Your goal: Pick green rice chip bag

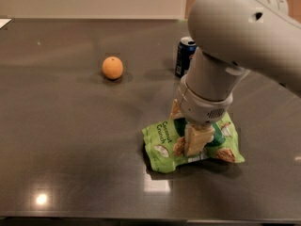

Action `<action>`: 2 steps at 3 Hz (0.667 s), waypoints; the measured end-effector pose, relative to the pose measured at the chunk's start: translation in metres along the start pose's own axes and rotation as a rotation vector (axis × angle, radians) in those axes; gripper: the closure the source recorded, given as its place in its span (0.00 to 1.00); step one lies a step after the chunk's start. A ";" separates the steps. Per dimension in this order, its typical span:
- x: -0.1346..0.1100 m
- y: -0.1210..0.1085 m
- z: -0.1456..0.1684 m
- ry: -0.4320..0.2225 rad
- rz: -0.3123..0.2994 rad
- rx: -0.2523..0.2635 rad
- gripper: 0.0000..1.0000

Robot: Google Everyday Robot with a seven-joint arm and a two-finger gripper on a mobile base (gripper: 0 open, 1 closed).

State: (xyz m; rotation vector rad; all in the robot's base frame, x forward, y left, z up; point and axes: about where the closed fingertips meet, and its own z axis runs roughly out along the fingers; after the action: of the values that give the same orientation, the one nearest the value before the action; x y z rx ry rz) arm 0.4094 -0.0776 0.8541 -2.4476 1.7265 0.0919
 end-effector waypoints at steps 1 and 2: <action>-0.004 -0.004 -0.013 0.002 -0.072 0.000 0.87; -0.009 -0.012 -0.035 0.000 -0.183 -0.005 1.00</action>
Offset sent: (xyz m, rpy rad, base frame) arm 0.0117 0.0091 0.0641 -0.0175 -0.0198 0.3196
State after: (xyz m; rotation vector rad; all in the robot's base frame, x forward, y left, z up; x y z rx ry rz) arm 0.4167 -0.0703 0.8907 -2.5949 1.4957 0.0765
